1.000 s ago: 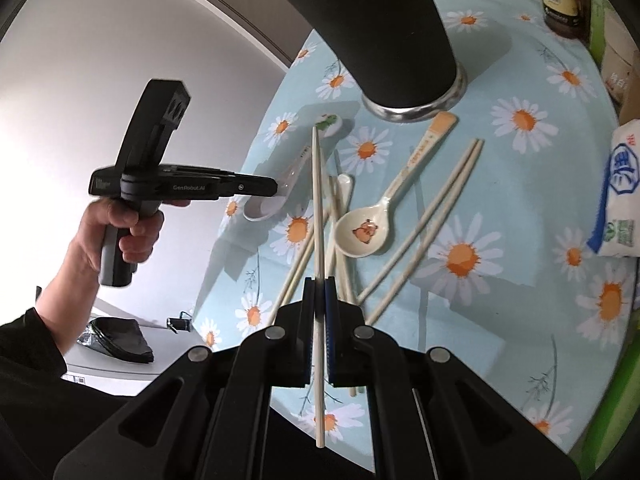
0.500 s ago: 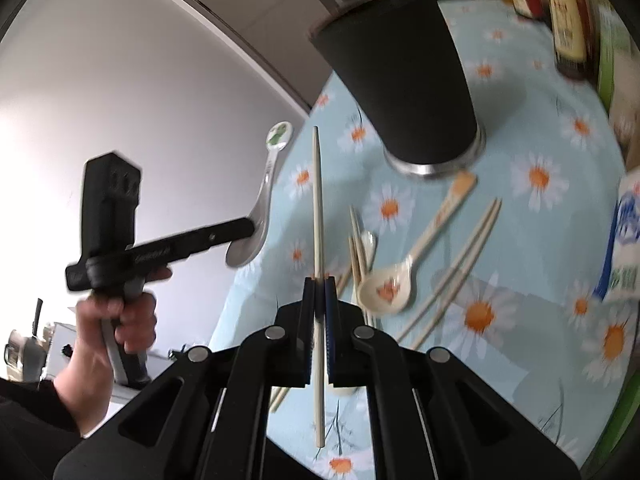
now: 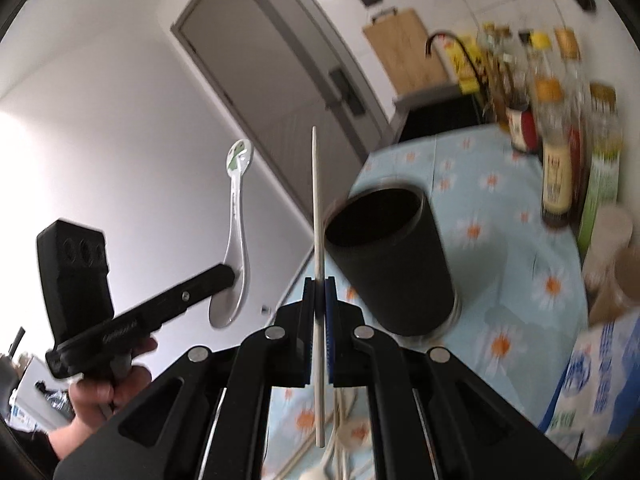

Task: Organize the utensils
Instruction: 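Lift both held utensils into the black holder and open both tools, then withdraw both open tools from the holder back toward the table utensils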

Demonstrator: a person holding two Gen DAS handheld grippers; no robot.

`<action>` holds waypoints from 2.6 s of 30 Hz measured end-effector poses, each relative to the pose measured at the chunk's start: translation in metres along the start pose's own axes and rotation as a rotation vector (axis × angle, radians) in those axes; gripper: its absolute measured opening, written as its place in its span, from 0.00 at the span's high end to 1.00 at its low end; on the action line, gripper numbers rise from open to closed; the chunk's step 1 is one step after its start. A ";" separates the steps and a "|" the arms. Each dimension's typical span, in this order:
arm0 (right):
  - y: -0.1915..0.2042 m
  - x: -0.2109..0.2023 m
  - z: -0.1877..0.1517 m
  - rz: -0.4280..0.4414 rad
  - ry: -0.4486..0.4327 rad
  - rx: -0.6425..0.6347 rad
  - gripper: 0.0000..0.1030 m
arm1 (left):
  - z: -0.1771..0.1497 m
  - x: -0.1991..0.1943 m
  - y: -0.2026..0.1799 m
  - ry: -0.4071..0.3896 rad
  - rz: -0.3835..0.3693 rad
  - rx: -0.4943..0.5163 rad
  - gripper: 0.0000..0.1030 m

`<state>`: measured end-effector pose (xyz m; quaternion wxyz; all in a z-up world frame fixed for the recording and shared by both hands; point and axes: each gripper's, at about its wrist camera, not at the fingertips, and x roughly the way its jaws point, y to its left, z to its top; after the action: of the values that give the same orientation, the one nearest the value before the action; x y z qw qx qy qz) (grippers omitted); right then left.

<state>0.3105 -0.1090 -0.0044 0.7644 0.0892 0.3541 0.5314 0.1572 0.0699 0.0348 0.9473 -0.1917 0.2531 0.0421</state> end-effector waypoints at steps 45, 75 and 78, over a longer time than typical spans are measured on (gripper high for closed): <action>-0.044 0.062 0.059 -0.143 -0.244 0.006 0.77 | 0.017 0.102 0.001 -0.132 0.053 0.166 0.56; 0.001 -0.037 0.003 -0.127 -0.099 -0.018 0.66 | -0.024 -0.005 -0.014 -0.023 0.030 0.137 0.56; -0.001 -0.036 -0.007 -0.124 -0.032 0.001 0.64 | -0.036 -0.013 -0.011 0.027 0.043 0.120 0.57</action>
<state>0.3007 -0.1424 0.0061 0.8012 0.0759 0.3469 0.4815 0.1313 0.0460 0.0168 0.9524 -0.1295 0.2722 0.0446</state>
